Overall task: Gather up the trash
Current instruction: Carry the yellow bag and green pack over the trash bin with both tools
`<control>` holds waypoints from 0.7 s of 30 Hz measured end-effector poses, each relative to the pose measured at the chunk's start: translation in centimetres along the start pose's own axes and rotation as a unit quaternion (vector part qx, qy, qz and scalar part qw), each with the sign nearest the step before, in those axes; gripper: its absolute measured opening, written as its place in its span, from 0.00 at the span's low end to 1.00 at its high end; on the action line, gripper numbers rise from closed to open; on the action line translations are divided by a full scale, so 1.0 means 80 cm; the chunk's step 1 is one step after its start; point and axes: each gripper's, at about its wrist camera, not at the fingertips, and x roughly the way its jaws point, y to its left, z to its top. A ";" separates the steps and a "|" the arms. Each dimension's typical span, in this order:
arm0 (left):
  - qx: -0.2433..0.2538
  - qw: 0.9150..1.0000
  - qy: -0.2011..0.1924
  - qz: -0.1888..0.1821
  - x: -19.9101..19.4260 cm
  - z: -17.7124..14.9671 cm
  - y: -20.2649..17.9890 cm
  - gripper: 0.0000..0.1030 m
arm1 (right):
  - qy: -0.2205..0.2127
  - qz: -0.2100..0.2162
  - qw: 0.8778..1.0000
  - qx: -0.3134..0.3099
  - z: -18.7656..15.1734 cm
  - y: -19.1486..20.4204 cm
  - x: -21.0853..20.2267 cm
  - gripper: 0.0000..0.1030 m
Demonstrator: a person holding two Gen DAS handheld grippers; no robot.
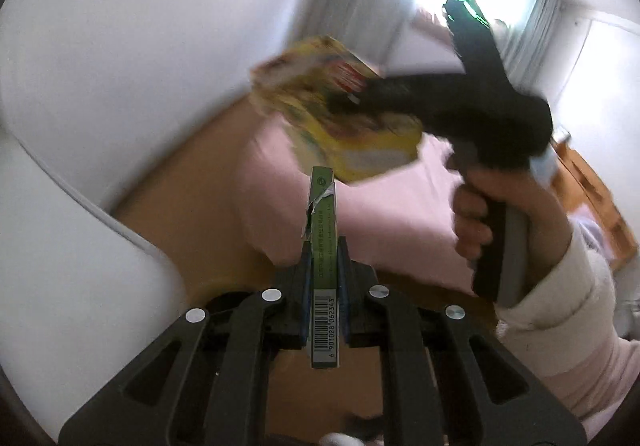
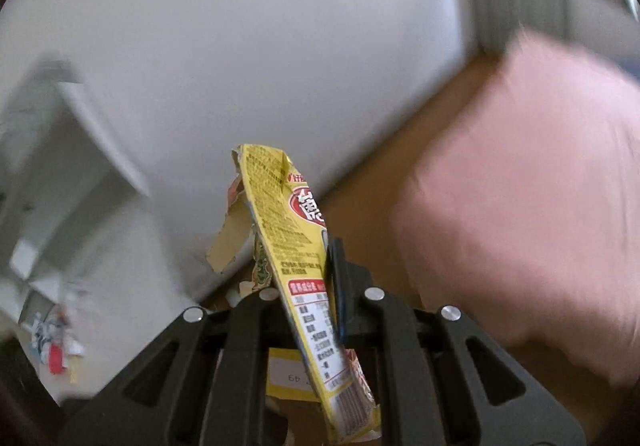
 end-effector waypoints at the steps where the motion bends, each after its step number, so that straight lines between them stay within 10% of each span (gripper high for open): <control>1: -0.006 0.999 0.038 0.009 0.050 -0.020 0.001 0.10 | 0.043 -0.004 0.999 0.027 -0.016 -0.030 0.038 0.11; 9: -0.057 0.972 0.200 0.108 0.243 -0.100 0.084 0.10 | 0.282 -0.003 0.943 0.179 -0.165 -0.135 0.274 0.08; 21: -0.089 0.961 0.232 0.123 0.289 -0.095 0.128 0.10 | 0.318 0.003 0.928 0.194 -0.172 -0.144 0.345 0.08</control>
